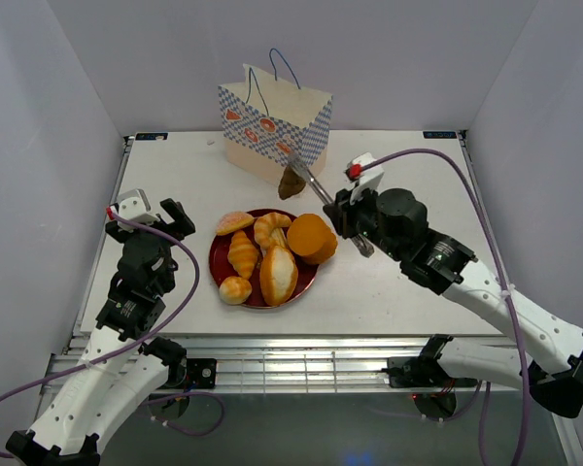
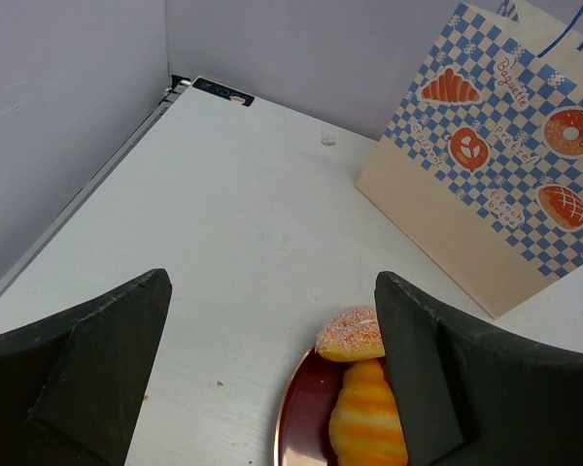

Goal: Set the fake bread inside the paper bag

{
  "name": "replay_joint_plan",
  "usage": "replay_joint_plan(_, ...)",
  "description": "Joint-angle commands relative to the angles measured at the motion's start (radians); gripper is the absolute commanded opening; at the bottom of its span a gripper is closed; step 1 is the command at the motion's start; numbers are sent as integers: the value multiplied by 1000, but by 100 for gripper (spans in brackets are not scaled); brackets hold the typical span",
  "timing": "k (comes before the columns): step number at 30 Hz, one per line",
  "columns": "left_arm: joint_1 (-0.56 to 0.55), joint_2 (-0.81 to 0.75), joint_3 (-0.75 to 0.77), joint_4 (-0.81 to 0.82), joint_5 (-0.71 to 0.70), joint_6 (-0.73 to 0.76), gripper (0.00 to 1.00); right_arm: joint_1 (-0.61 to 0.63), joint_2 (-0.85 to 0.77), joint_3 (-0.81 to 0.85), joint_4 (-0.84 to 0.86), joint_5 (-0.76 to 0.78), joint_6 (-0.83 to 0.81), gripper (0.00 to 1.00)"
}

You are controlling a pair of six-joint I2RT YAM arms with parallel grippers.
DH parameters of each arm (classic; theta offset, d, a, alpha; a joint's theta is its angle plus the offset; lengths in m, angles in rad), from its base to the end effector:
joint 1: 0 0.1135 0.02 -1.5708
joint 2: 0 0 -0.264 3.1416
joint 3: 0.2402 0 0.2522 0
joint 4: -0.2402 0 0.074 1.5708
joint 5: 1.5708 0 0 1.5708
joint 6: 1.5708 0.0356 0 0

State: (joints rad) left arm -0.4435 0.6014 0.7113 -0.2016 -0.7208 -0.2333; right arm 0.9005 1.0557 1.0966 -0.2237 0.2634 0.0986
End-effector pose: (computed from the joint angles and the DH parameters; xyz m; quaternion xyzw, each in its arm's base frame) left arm 0.1361 -0.0387 0.3401 -0.1638 0.7124 0.0364 0.6814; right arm 0.1556 0.1814 0.3935 -0.2201 0.7344 0.2151 0.6049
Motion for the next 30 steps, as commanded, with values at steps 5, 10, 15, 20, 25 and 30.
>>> replay_joint_plan(5,-4,-3,-4,10,32,-4,96,-184,-108,5,145,19,49,8)
replay_joint_plan(10,-6,0,-4,8,41,-11,96,-247,-67,65,164,65,38,8)
replay_joint_plan(15,-6,8,-3,7,52,-12,96,-301,45,205,188,34,7,8)
replay_joint_plan(20,-6,1,-4,7,49,-14,96,-321,174,357,211,-52,-20,8)
replay_joint_plan(25,-6,5,-4,7,47,-14,96,-330,325,529,211,-98,-27,8)
replay_joint_plan(30,-6,-3,-4,7,44,-14,96,-333,467,627,211,-141,-11,8)
